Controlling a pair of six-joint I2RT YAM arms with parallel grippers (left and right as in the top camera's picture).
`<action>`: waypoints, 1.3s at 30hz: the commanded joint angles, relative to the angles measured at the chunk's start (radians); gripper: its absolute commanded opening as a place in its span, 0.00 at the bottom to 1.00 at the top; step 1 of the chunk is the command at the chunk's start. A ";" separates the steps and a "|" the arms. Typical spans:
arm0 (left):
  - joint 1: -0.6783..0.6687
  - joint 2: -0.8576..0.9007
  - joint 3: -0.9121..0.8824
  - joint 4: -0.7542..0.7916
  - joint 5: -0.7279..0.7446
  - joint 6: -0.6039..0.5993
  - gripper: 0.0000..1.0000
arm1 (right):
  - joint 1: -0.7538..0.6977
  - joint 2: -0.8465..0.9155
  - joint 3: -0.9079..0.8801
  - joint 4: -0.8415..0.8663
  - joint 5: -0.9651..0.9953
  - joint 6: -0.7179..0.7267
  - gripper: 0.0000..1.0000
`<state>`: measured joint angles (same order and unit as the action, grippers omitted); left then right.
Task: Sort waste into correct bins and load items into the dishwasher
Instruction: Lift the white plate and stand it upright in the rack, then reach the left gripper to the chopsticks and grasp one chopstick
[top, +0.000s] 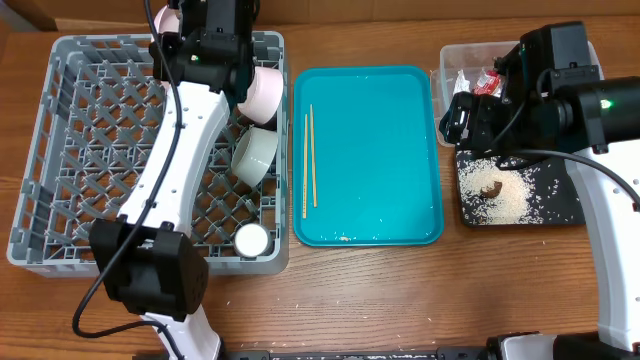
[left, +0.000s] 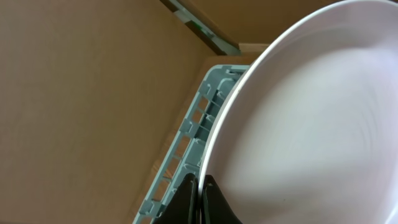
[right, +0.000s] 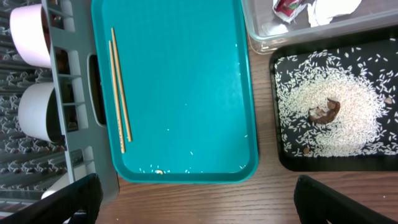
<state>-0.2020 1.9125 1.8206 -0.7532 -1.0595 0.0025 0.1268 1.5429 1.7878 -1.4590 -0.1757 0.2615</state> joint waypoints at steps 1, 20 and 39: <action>0.007 0.051 -0.010 0.006 -0.029 -0.031 0.04 | 0.001 -0.013 0.012 0.002 0.003 -0.001 1.00; 0.007 0.158 -0.011 -0.003 0.140 -0.118 0.37 | 0.001 -0.013 0.012 0.002 0.003 -0.001 1.00; -0.028 -0.162 0.236 -0.337 0.708 -0.141 0.48 | 0.001 -0.013 0.012 0.002 0.003 -0.001 1.00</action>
<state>-0.2031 1.8690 2.0090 -1.0481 -0.5774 -0.1066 0.1268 1.5429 1.7878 -1.4590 -0.1761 0.2611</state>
